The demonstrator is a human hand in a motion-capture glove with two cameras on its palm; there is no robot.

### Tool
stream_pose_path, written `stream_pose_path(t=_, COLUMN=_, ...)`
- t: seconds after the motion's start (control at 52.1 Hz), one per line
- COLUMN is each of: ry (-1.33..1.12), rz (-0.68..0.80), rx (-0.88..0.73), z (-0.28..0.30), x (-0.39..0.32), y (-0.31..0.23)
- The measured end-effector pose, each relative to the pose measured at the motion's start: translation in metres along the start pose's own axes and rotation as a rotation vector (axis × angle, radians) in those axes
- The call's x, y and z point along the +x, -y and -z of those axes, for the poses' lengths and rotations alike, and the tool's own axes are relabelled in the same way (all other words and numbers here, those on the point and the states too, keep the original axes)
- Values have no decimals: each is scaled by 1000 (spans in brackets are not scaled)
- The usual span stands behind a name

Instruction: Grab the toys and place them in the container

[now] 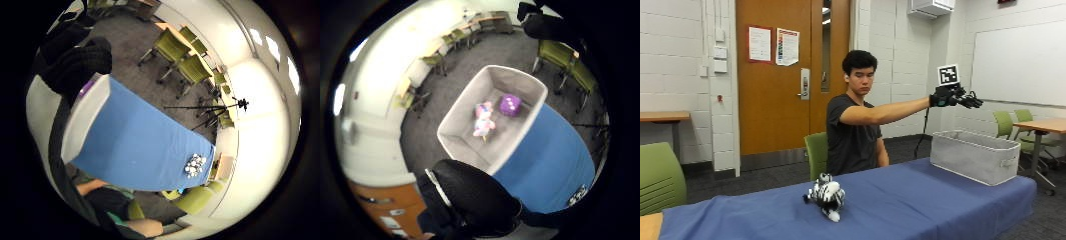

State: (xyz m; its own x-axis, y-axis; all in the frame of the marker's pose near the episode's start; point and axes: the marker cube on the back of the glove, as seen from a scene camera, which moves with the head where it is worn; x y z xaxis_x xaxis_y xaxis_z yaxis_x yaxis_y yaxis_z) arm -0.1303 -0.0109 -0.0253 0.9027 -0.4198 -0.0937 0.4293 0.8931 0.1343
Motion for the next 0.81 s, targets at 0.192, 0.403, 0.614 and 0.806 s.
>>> stream_pose_path(t=0.192, ry=-60, rz=-230, rx=-19, z=11, x=157, y=-97)
stream_pose_path(t=0.403, ry=-47, rz=-514, rx=-47, z=19, x=278, y=-181)
stream_pose_path(t=0.614, ry=-49, rz=-617, rx=-100, z=-12, x=369, y=-239)
stream_pose_path(t=0.806, ry=22, rz=-647, rx=-210, z=-85, x=441, y=-286)
